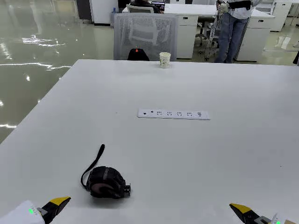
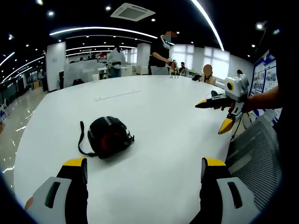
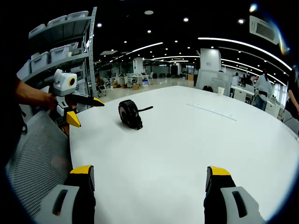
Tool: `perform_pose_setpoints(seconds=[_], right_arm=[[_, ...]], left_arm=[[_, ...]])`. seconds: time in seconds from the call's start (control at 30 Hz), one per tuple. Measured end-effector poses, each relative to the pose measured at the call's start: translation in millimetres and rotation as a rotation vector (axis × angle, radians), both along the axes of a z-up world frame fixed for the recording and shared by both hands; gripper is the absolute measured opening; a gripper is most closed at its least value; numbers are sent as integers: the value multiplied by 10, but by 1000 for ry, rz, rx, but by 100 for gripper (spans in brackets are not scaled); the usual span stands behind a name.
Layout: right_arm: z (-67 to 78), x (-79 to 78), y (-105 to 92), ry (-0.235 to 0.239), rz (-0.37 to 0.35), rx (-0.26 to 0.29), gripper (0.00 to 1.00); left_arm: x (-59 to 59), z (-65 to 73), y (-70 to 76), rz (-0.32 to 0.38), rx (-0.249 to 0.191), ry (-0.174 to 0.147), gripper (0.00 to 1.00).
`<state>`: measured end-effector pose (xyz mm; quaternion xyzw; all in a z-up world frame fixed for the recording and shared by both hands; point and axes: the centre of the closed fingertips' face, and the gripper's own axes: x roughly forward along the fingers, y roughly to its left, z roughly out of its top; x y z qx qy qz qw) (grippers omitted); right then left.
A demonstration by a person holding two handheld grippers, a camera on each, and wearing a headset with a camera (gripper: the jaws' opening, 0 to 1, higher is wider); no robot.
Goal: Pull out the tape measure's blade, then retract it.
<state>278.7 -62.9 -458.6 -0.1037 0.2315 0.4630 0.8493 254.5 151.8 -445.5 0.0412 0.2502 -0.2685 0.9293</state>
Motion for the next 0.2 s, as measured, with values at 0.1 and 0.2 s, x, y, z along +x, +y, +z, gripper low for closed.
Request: perform_pose_setpoints(seconds=[0.1, 0.2], right_arm=[[0, 0, -5, 0, 0, 1, 99], [-2, -2, -9, 1, 0, 2, 99]], left_arm=[[3, 1, 8, -1, 3, -2, 99], [0, 0, 10, -3, 4, -2, 99]])
